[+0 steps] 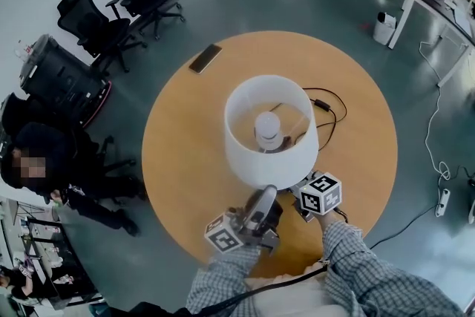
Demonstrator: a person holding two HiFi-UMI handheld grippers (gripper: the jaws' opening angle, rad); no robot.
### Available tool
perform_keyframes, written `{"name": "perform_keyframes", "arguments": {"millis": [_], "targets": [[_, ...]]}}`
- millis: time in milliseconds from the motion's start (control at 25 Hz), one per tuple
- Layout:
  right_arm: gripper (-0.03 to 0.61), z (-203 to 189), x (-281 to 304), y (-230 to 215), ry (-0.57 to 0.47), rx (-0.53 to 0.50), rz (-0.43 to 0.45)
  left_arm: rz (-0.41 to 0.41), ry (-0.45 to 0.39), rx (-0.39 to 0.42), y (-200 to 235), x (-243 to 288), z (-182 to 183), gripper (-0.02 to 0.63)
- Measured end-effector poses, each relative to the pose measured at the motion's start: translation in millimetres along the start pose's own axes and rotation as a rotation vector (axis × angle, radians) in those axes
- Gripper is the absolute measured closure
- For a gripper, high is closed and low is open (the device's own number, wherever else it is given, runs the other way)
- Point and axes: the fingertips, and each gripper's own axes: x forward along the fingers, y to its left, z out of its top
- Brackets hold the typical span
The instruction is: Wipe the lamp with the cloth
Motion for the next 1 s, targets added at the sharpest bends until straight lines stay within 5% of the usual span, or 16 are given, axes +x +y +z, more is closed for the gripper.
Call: {"name": "perform_keyframes", "arguments": {"millis": [200, 600, 1000], "targets": [[0.541, -6, 9, -7, 0.037, 0.029, -0.036, 0.001, -0.002, -0.004, 0, -1, 1, 0.528], [0.541, 95, -29, 36, -0.371, -0.03, 0.084, -0.001, -0.005, -0.004, 2, -2, -1, 0.528], [0.541, 40, -1, 22, -0.152, -0.071, 0.04, -0.001, -0.006, 0.006, 2, -1, 1, 0.528]]}}
